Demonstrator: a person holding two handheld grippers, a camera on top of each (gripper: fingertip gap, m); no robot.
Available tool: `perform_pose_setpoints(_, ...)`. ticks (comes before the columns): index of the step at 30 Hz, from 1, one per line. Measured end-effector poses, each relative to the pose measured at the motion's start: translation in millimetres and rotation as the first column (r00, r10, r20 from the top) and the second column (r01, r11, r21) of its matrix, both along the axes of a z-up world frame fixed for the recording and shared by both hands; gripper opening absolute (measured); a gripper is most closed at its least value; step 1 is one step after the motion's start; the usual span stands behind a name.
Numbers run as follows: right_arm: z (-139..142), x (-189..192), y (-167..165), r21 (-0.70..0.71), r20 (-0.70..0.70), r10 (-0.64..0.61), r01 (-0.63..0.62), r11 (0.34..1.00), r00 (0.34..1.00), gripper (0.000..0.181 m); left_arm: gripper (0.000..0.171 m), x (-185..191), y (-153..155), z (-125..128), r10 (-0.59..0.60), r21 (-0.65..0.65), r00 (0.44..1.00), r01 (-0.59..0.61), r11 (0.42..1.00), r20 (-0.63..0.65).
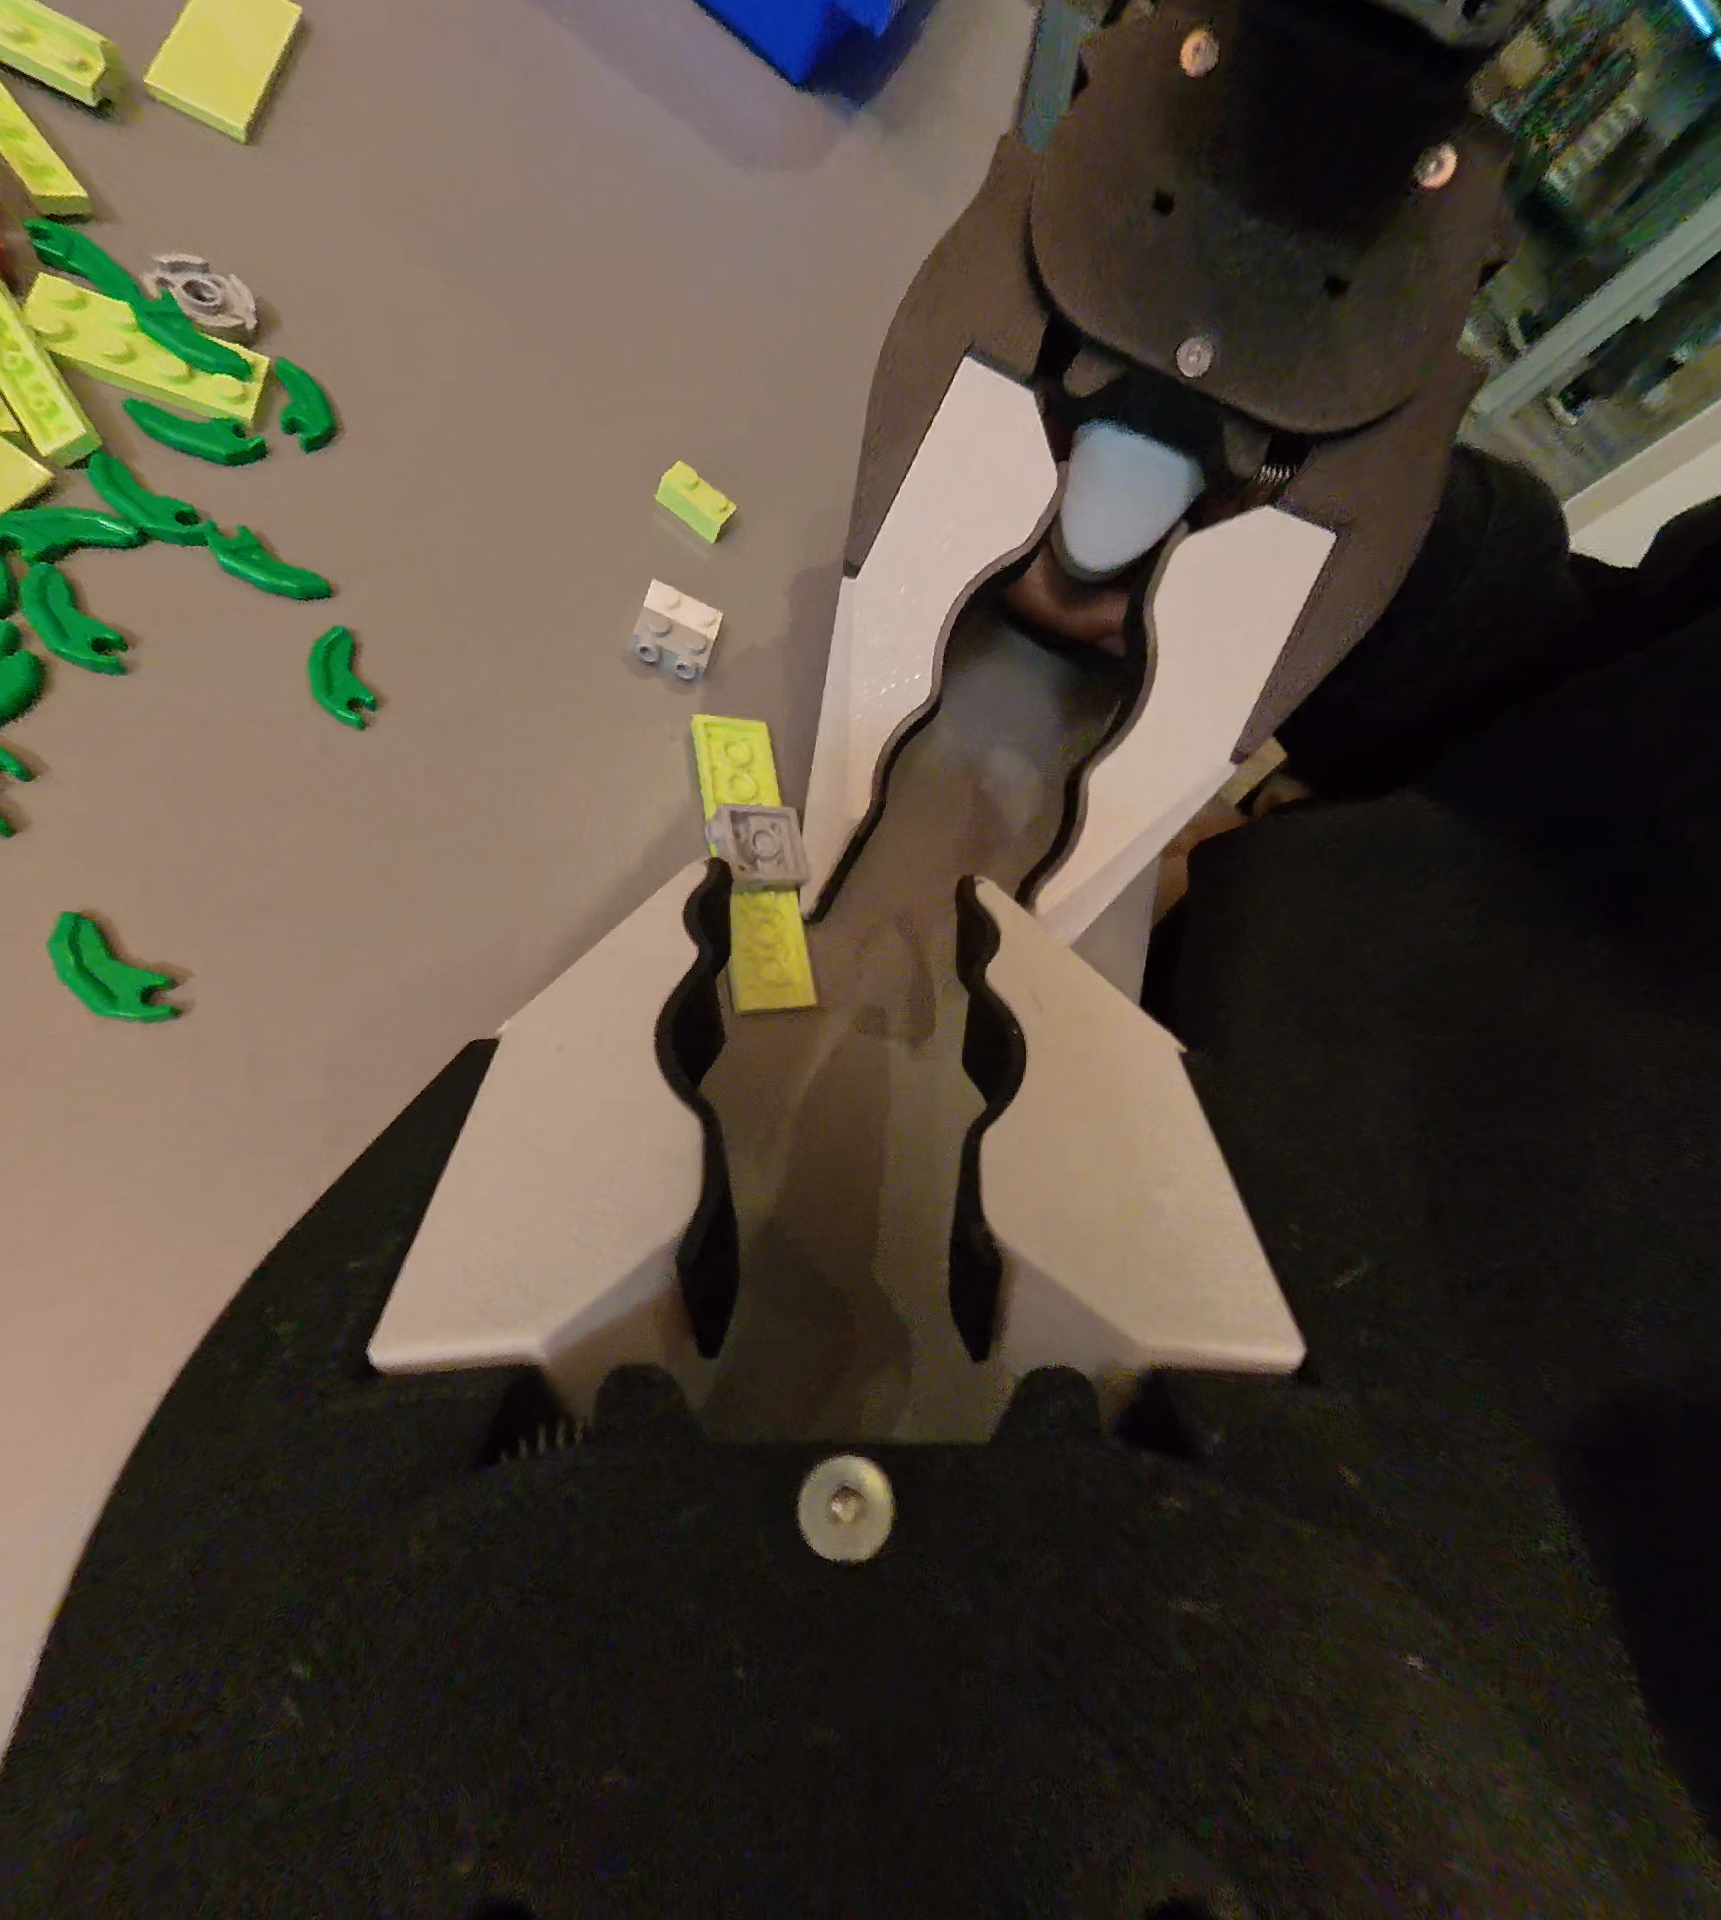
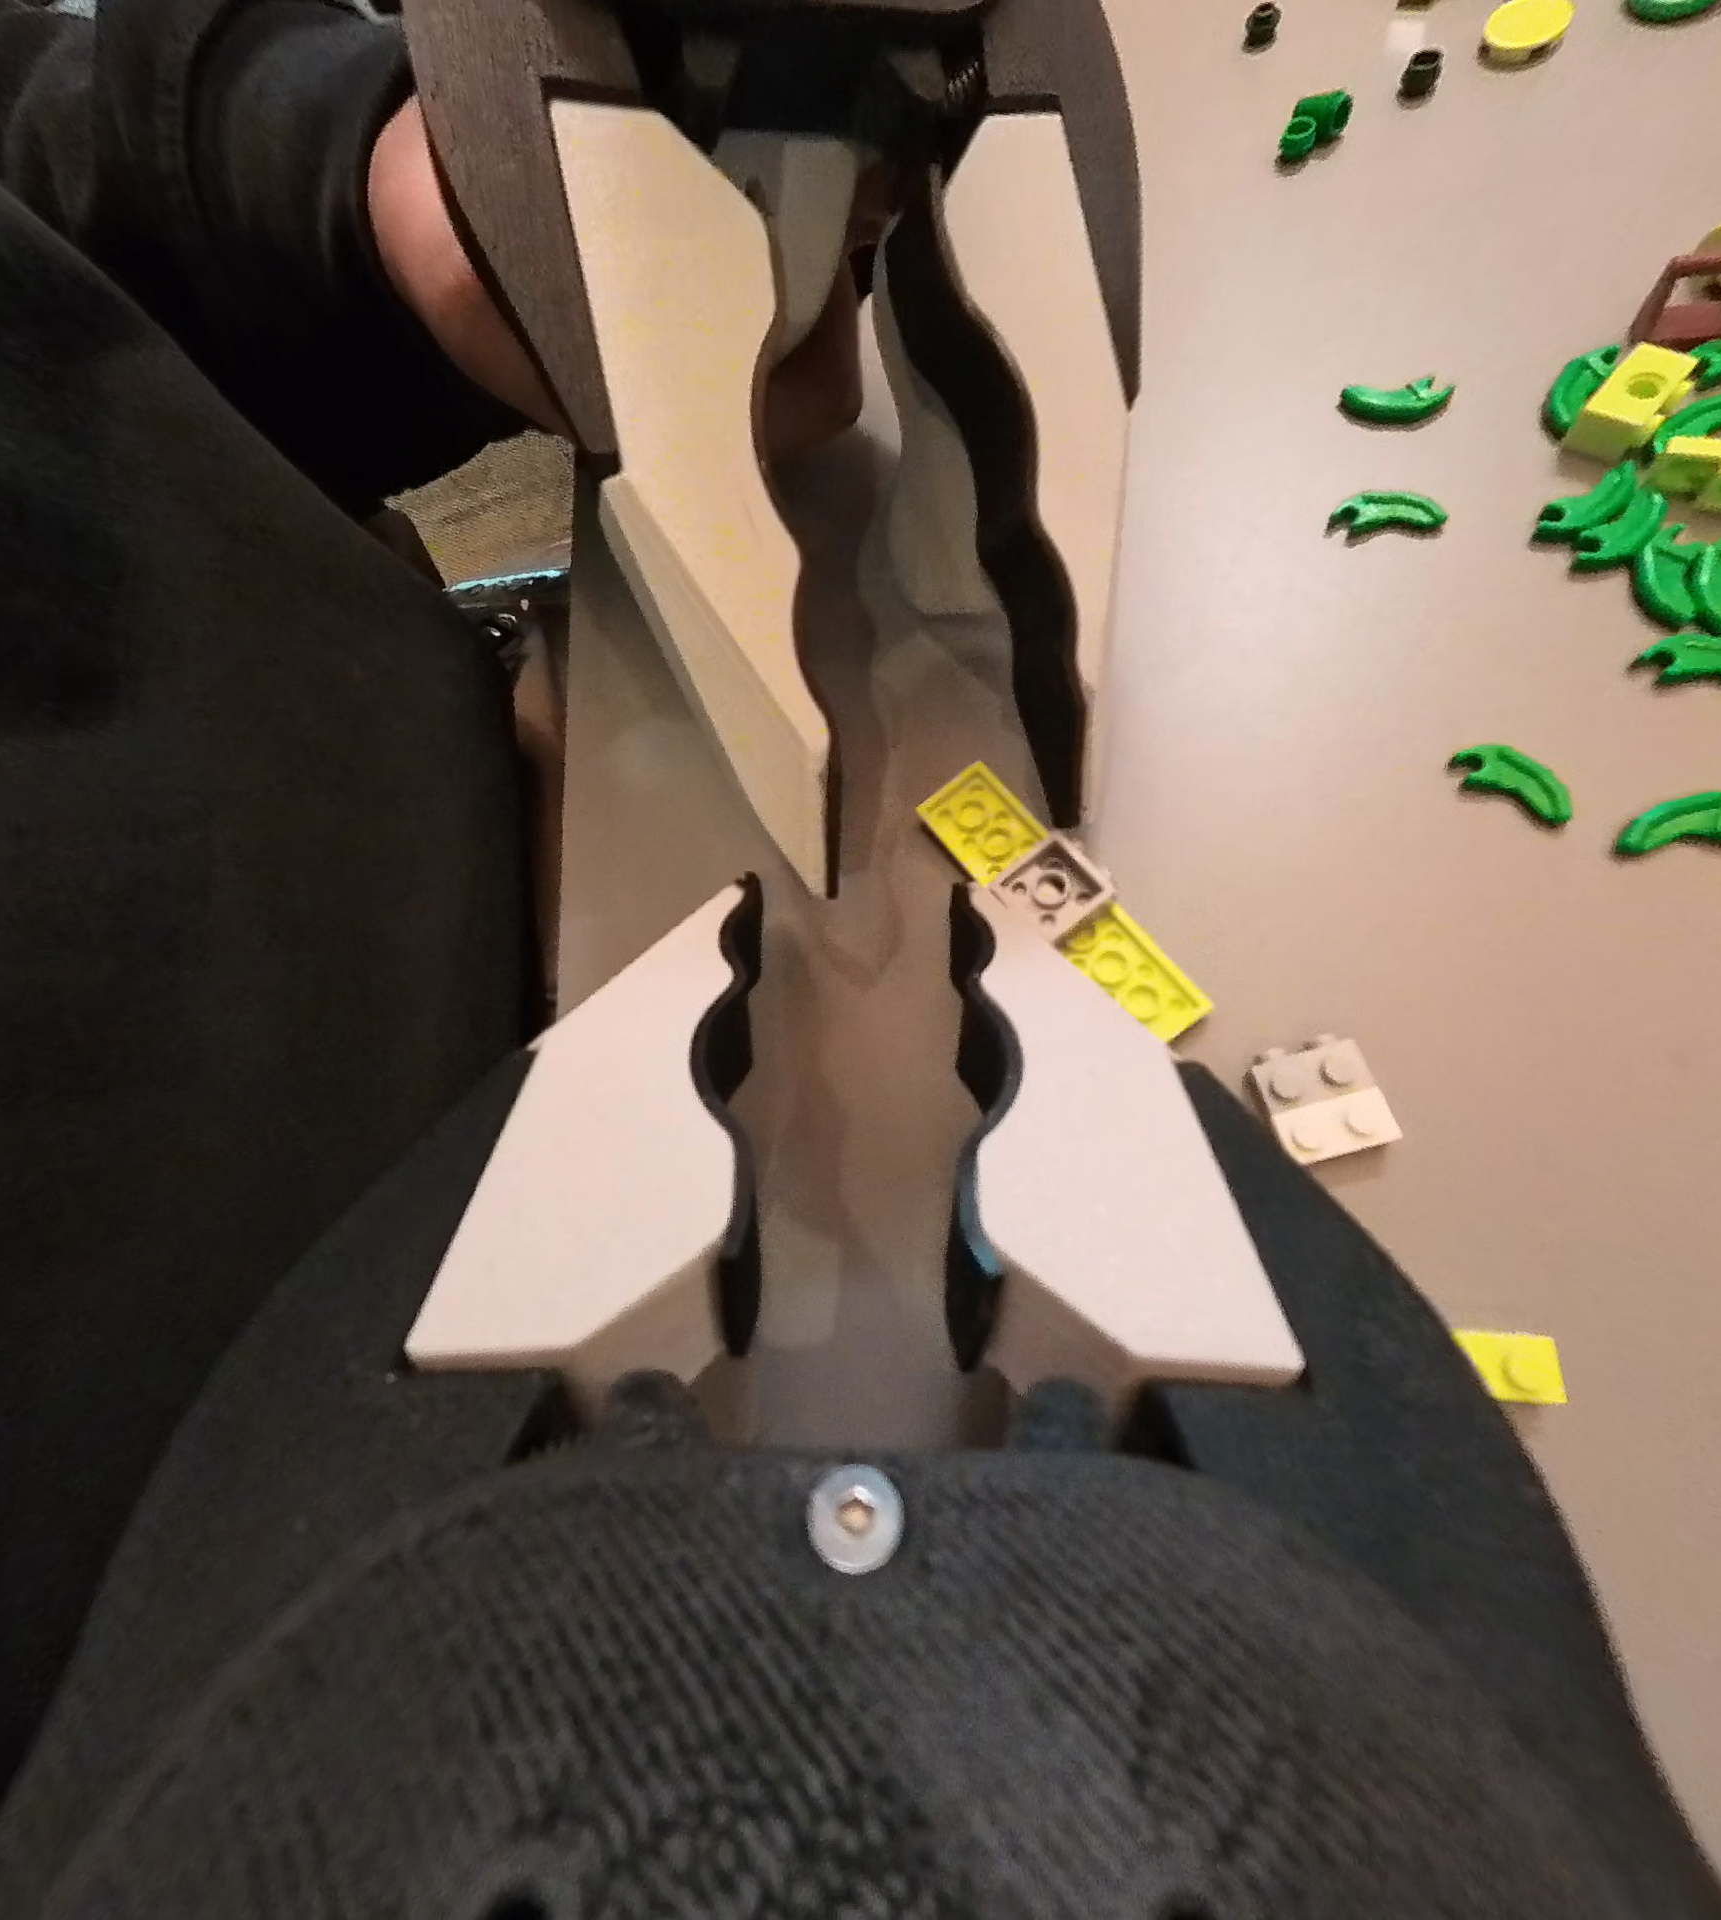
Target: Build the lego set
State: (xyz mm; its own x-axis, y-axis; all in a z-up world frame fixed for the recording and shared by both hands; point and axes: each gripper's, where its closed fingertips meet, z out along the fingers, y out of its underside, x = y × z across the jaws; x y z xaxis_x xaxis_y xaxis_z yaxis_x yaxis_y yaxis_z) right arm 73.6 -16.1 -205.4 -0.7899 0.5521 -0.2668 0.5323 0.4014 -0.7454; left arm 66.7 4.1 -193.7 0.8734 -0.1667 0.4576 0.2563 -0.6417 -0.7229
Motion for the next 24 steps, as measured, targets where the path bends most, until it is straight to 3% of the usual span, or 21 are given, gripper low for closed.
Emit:
perform_pose_setpoints(6, 10.9, 2.3, 6.9, -0.051, -0.042, 0.000, -0.002, 0.999, 0.999, 0.031, 0.041, -6.0, 0.5, 1.2, 0.043, 0.014, 0.998, -0.043, 0.999, -0.044)
perform_pose_setpoints(12, 29.1, -18.0, 46.9, -0.098, -0.178, -0.176, 0.160, 0.982, 0.968, 0.031, 0.039, -14.5, -1.9, -10.5, 0.056, -0.038, 0.973, -0.066, 0.997, -0.223)
perform_pose_setpoints(24, 56.1, -26.5, 67.1, -0.316, -0.155, -0.293, 0.234, 0.920, 0.943, 0.028, 0.017, -30.3, -1.1, -19.2, 0.114, -0.081, 0.941, -0.147, 0.986, -0.318)
